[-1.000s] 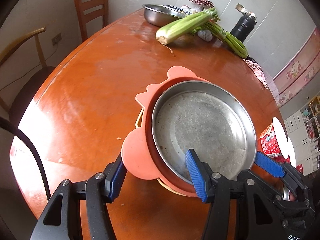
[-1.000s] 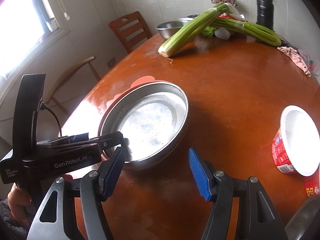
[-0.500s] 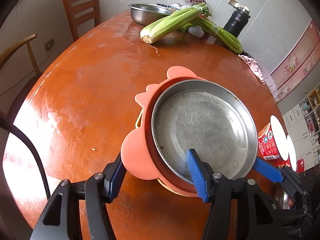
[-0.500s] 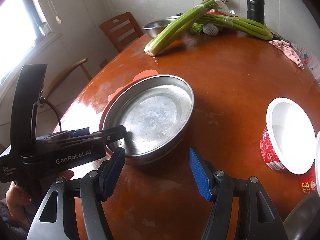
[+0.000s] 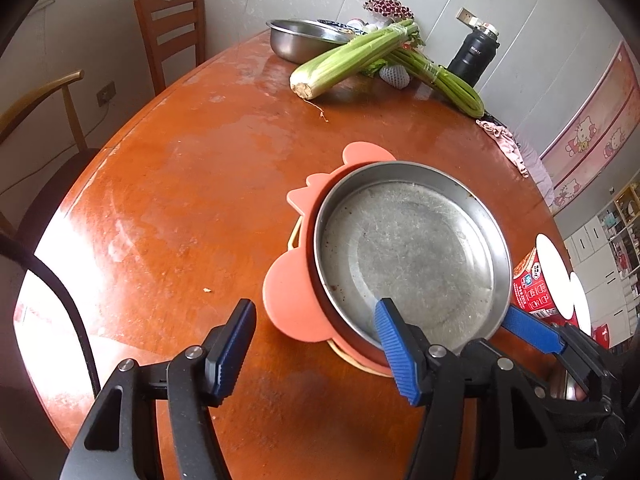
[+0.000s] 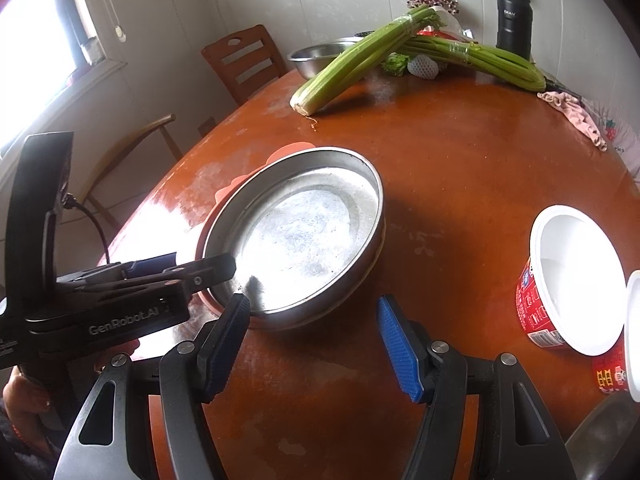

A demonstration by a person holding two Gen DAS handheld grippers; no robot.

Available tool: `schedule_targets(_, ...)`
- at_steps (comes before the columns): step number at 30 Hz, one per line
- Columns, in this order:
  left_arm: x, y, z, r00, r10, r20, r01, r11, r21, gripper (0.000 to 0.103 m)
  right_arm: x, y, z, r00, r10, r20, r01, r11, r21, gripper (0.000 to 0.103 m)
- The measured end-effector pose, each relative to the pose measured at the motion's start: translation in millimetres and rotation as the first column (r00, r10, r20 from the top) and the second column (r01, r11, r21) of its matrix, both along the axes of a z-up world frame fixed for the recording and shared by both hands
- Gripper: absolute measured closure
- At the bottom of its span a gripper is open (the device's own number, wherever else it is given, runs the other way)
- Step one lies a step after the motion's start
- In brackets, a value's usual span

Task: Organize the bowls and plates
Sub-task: 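Withdraw the left tool up and away from the plate stack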

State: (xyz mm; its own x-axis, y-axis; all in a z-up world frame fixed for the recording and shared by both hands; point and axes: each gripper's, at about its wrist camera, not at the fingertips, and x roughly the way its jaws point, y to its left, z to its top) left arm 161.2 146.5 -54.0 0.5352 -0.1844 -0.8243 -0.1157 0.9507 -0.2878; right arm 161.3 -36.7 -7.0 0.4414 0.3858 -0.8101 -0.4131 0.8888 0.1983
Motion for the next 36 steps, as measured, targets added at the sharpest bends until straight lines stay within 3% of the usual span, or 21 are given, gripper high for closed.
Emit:
schedule_targets(14, -24.4, 6.2, 21.4, 0.998, 0.044, 0.053, -0.046, 0.998, 0.049, 0.038, -9.8, 1.3, 13.1, 0.997, -0.038, 0.066, 0.039, 0.999, -0.012, 0.035)
schedule_targets(27, -50.2, -8.1, 44.0, 0.993, 0.026, 0.113, -0.037, 0.994, 0.100, 0.038, -34.6, 0.6, 37.4, 0.990, -0.039, 0.132, 0.038, 0.999, 0.010, 0.035)
schedule_targets(36, -62.8, -21.7, 62.5, 0.987, 0.025, 0.161, -0.050, 0.986, 0.156, 0.038, -56.7, -19.8, 67.5, 0.966, -0.095, 0.241, 0.094, 0.995, 0.016, 0.035)
